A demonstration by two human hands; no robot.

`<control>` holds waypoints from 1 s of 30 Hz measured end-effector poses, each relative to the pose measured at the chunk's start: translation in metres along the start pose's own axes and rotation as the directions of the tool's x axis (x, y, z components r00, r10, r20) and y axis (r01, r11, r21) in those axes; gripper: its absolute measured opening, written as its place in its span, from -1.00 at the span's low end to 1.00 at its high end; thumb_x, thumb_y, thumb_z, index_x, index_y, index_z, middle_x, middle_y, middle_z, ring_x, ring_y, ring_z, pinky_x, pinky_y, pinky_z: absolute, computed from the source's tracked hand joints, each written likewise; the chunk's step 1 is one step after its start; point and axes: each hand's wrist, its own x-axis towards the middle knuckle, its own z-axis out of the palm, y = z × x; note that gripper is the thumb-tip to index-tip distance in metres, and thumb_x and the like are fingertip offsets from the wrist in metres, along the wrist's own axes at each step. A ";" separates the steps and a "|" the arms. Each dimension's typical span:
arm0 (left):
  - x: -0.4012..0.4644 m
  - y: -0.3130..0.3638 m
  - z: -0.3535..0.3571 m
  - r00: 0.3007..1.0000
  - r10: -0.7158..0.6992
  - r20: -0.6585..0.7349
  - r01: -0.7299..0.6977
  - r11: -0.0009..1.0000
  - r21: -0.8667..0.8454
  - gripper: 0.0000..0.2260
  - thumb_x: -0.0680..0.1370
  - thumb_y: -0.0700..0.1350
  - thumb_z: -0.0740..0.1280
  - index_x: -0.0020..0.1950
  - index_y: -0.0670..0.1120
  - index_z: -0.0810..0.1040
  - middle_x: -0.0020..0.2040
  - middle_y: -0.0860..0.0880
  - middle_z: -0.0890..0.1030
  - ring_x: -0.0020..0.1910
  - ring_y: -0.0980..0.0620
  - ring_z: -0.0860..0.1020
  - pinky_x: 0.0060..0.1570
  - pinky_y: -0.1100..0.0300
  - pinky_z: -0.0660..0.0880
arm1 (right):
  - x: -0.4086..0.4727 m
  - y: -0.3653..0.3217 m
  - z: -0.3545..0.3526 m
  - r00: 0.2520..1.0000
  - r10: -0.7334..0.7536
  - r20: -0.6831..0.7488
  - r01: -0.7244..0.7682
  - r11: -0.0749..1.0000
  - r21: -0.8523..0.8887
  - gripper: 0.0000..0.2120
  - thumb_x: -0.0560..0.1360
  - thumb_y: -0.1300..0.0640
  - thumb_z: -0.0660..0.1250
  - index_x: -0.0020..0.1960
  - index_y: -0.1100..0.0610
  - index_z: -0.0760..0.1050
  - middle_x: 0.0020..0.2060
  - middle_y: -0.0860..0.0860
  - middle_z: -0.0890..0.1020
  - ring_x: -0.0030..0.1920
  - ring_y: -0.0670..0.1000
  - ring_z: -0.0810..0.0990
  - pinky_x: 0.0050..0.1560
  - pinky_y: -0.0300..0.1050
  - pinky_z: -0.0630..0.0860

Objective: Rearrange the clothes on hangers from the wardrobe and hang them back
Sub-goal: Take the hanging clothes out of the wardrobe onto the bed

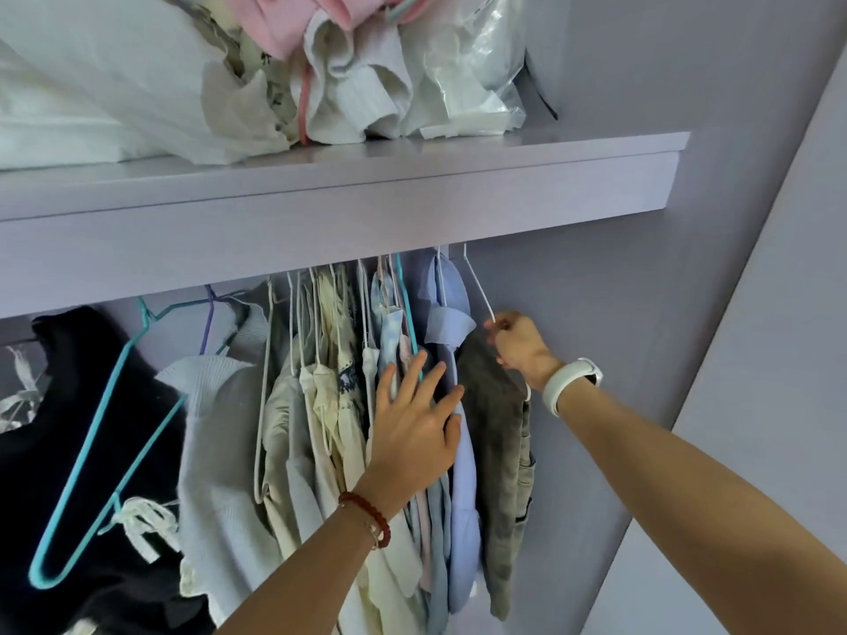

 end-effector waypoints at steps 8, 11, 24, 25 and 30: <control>-0.003 -0.001 -0.001 1.000 -0.011 0.011 0.011 1.000 -0.009 -0.69 0.50 -0.01 0.16 0.11 0.01 0.62 0.24 -0.09 0.54 0.36 -0.13 0.36 0.31 -0.16 0.18 | -0.005 0.008 -0.007 0.952 -0.164 -0.259 0.148 0.986 -0.082 -0.74 0.53 0.36 0.09 0.07 0.30 0.54 0.01 0.16 0.58 0.02 0.12 0.51 -0.20 -0.40 0.26; -0.002 -0.003 0.000 1.000 -0.014 -0.006 0.014 1.000 -0.003 -0.69 0.49 -0.02 0.17 0.11 0.01 0.63 0.24 -0.09 0.55 0.36 -0.13 0.37 0.30 -0.17 0.20 | -0.003 0.004 -0.019 0.922 -0.217 -0.321 0.213 0.976 -0.048 -0.75 0.57 0.30 0.08 -0.01 0.30 0.54 -0.12 0.13 0.56 -0.13 0.06 0.49 -0.24 -0.36 0.28; 0.008 0.015 -0.001 0.999 -0.031 -0.043 0.035 0.993 0.110 -0.72 0.40 -0.19 0.34 0.11 -0.12 0.61 0.28 -0.22 0.49 0.36 -0.25 0.34 0.33 -0.31 0.08 | -0.103 0.113 -0.030 0.955 -0.121 -0.270 0.044 0.961 -0.274 -0.47 0.54 -0.02 0.23 -0.55 0.09 0.19 -0.62 -0.06 0.26 -0.52 -0.06 0.24 -0.38 -0.11 0.20; 0.009 0.024 -0.002 0.998 -0.021 -0.055 0.026 0.995 0.096 -0.69 0.40 -0.21 0.37 0.13 -0.14 0.59 0.29 -0.23 0.48 0.36 -0.25 0.34 0.35 -0.30 0.04 | -0.115 0.126 -0.033 0.953 -0.146 -0.266 0.052 0.943 -0.328 -0.48 0.54 -0.05 0.22 -0.54 0.08 0.21 -0.62 -0.05 0.29 -0.53 -0.05 0.28 -0.40 -0.12 0.22; -0.005 0.081 0.010 0.974 0.186 -0.129 -0.217 0.929 -0.298 -0.68 0.52 -0.16 0.15 0.24 -0.21 0.47 0.24 -0.18 0.52 0.27 -0.18 0.46 0.29 -0.02 0.29 | -0.194 0.188 -0.065 0.949 -0.123 -0.291 -0.044 0.860 -0.508 -0.51 0.49 -0.12 0.20 -0.56 -0.04 0.17 -0.65 -0.11 0.26 -0.51 0.03 0.29 -0.43 -0.09 0.32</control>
